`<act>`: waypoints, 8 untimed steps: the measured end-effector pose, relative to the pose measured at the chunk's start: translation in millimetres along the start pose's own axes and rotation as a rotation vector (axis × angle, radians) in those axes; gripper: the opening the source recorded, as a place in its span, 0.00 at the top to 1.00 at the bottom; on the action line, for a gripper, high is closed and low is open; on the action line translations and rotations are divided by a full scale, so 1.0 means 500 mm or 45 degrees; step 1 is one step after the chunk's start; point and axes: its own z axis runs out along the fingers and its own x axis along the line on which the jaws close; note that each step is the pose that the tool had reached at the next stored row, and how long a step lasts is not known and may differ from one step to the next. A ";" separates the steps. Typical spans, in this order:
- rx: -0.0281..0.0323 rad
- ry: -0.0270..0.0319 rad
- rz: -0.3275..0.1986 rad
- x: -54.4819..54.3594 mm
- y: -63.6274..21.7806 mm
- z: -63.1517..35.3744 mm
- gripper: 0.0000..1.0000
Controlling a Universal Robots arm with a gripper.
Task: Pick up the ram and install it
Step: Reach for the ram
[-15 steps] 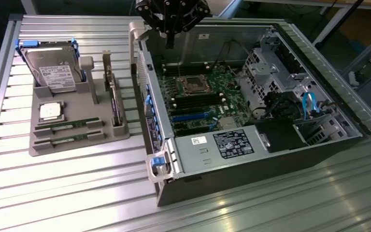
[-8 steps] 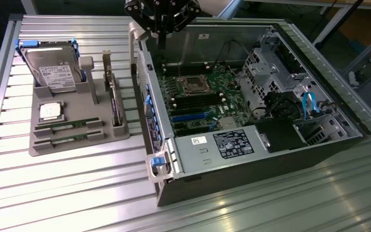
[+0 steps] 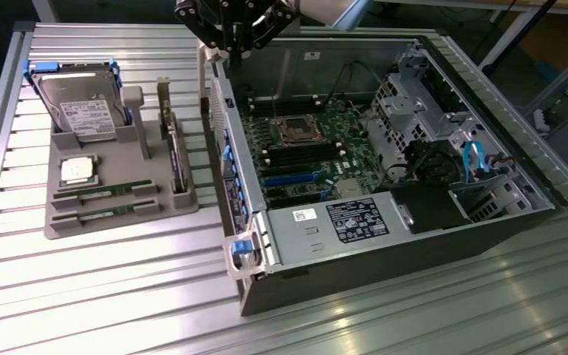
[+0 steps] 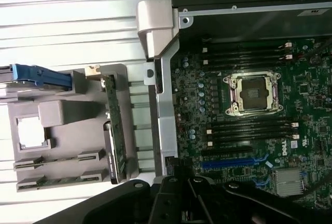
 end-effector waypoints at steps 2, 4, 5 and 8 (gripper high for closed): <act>0.0000 0.0000 0.000 0.009 -0.001 0.000 0.90; 0.0001 0.0001 0.000 0.022 -0.002 -0.001 0.90; 0.0001 0.0001 0.000 0.029 -0.002 -0.001 0.90; 0.0001 0.0001 0.000 0.044 -0.003 -0.001 0.90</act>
